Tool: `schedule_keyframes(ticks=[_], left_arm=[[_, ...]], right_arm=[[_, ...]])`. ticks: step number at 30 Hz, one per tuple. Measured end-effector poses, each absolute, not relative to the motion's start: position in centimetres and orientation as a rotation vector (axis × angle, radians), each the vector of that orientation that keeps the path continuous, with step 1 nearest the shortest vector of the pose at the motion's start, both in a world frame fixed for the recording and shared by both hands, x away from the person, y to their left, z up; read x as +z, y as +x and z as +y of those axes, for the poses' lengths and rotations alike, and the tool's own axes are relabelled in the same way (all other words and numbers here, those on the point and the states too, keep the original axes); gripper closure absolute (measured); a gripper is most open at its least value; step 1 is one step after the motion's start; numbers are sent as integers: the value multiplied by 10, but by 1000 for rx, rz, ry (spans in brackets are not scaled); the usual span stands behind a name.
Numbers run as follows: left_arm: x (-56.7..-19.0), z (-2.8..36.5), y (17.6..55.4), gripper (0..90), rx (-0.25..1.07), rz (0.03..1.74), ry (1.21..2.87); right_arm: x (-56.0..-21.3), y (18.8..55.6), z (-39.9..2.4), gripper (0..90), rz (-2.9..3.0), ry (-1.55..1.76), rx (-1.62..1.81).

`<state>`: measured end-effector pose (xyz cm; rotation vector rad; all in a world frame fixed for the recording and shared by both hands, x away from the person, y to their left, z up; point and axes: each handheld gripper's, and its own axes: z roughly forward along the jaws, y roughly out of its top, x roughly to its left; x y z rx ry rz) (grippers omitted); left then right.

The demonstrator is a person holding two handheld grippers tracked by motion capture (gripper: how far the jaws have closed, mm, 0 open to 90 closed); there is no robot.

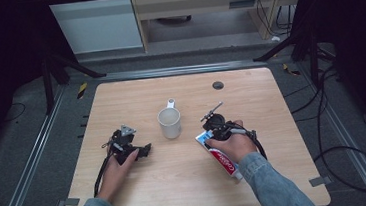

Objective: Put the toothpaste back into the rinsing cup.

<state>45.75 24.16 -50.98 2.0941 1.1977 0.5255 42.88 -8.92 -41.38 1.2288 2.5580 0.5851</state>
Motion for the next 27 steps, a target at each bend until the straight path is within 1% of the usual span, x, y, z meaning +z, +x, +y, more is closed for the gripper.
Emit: schedule_keyframes(ticks=[8, 13, 21, 27], left_arm=[[-510, 242, 458, 0, 525, 1196, 2096], [-510, 242, 458, 0, 524, 1196, 2096], [-510, 242, 458, 0, 523, 1194, 2097], [-510, 242, 458, 0, 523, 1194, 2098]], right_arm=[[-428, 436, -86, 428, 2584, 1274, 536], [-441, 439, -84, 426, 2605, 1294, 507], [-455, 448, -84, 433, 2615, 1339, 470], [-465, 452, -82, 458, 2620, 1347, 438]])
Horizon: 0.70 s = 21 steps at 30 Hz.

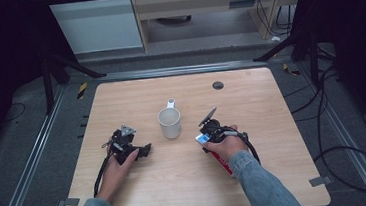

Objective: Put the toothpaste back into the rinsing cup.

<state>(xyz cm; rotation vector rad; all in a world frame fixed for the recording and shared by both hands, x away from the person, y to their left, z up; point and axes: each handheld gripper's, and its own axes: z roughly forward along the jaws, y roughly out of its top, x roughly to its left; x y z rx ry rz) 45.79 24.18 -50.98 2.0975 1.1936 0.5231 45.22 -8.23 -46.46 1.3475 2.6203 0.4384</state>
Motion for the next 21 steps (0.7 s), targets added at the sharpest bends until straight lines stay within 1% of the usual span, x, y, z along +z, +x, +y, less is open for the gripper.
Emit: schedule_keyframes(ticks=[13, 18, 21], left_arm=[[-510, 242, 458, 0, 523, 1194, 2097], [-510, 242, 458, 0, 523, 1194, 2097], [-510, 242, 458, 0, 523, 1194, 2098]], right_arm=[[-472, 459, -80, 437, 2633, 1368, 391], [-472, 459, -79, 449, 2638, 1371, 384], [-471, 459, -79, 474, 2642, 1363, 381]])
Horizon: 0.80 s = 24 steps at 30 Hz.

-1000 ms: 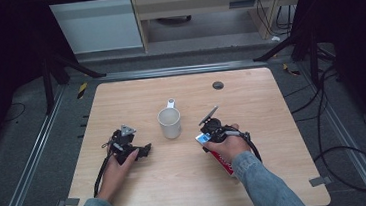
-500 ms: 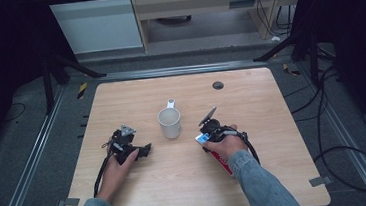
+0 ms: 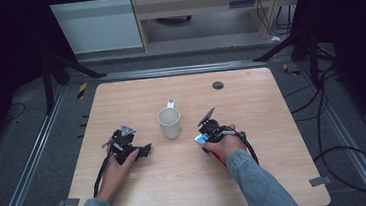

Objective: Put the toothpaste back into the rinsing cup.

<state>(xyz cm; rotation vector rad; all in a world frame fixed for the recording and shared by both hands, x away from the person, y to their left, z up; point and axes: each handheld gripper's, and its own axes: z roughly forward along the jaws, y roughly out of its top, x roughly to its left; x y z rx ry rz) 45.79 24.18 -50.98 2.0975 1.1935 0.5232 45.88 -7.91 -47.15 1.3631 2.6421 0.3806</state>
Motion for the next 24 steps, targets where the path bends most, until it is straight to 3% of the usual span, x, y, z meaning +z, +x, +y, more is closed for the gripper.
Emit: schedule_keyframes(ticks=[13, 24], left_arm=[[-510, 242, 458, 0, 523, 1193, 2098], [-510, 242, 458, 0, 523, 1192, 2098]], right_arm=[[-464, 457, -88, 693, 2663, 1316, 424], [-451, 458, -102, 727, 2656, 1345, 614]])
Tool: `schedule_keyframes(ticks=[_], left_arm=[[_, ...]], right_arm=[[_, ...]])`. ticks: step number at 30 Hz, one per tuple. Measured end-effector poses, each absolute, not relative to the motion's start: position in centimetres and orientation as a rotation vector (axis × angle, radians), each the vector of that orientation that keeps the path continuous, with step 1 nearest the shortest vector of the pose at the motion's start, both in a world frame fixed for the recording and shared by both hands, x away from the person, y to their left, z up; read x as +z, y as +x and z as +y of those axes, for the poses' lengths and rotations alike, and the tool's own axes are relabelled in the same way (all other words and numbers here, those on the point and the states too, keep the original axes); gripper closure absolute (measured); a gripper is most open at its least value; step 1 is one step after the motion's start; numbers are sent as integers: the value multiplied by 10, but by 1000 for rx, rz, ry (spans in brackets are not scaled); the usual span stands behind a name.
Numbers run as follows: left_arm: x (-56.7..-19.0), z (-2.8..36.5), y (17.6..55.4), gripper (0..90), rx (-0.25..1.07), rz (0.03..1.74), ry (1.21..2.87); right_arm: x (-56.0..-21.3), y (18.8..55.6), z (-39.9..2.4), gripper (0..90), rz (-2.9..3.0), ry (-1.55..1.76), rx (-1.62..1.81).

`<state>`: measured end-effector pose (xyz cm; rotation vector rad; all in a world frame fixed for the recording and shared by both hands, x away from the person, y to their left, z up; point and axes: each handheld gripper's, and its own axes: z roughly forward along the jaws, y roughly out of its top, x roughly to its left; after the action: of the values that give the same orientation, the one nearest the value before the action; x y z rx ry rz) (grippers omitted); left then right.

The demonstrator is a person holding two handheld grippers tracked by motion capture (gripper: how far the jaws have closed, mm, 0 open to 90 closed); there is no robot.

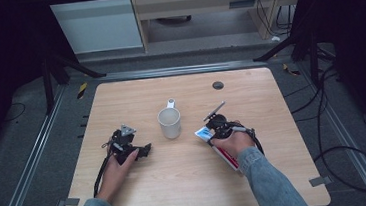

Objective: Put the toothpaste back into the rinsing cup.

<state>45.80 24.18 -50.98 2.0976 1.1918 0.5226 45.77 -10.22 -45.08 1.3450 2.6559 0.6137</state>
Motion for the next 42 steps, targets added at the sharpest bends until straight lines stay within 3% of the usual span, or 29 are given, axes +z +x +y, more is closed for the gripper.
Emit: schedule_keyframes(ticks=[28, 42], left_arm=[[-510, 242, 457, 0, 522, 1185, 2106], [-510, 242, 457, 0, 522, 1187, 2101]], right_arm=[[-391, 460, -109, 745, 2549, 1299, 753], [-359, 479, -119, 745, 2426, 1249, 894]])
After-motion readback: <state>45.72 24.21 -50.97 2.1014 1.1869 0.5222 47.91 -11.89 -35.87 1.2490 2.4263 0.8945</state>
